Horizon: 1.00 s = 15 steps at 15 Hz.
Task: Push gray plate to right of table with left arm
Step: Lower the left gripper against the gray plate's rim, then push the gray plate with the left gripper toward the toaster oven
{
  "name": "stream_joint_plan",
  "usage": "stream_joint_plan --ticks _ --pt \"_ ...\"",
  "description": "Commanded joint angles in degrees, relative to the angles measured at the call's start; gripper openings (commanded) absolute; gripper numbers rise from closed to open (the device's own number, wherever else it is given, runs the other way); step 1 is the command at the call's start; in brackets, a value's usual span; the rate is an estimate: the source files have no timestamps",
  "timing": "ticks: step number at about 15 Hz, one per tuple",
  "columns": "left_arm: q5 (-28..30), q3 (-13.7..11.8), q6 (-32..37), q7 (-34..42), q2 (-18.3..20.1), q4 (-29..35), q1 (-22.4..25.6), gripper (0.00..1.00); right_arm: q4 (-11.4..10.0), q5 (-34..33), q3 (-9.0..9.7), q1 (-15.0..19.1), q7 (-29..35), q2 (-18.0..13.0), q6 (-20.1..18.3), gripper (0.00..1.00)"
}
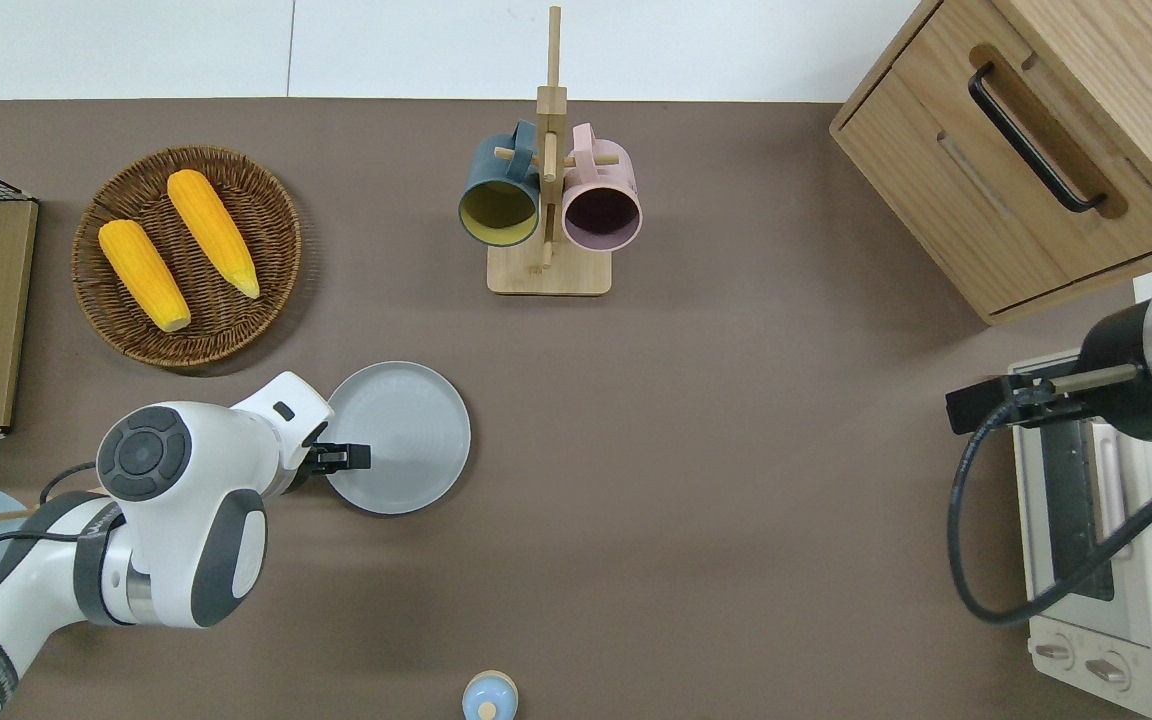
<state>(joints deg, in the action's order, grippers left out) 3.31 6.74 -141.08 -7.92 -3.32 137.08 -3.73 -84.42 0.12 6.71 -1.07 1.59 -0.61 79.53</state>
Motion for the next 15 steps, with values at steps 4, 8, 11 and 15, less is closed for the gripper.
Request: stream_joint_plan --ticks 4,8,11,15 --pt "0.39 -0.59 -2.00 -1.22 -0.37 1.09 -1.28 0.10 0.22 0.59 0.76 1.16 0.08 -0.36 -0.69 0.983" --pt "0.30 -0.59 -2.00 -1.57 -0.37 1.09 -1.37 0.00 0.22 0.59 0.76 1.16 0.08 -0.36 -0.69 0.983" --pt "0.30 -0.59 -2.00 -3.67 -0.63 1.00 -2.68 0.00 0.22 0.59 0.76 1.16 -0.01 -0.36 -0.69 0.983" --pt "0.12 -0.59 -2.00 -7.45 -0.81 0.82 -5.05 0.00 0.22 0.59 0.76 1.16 0.08 -0.36 -0.69 0.983"
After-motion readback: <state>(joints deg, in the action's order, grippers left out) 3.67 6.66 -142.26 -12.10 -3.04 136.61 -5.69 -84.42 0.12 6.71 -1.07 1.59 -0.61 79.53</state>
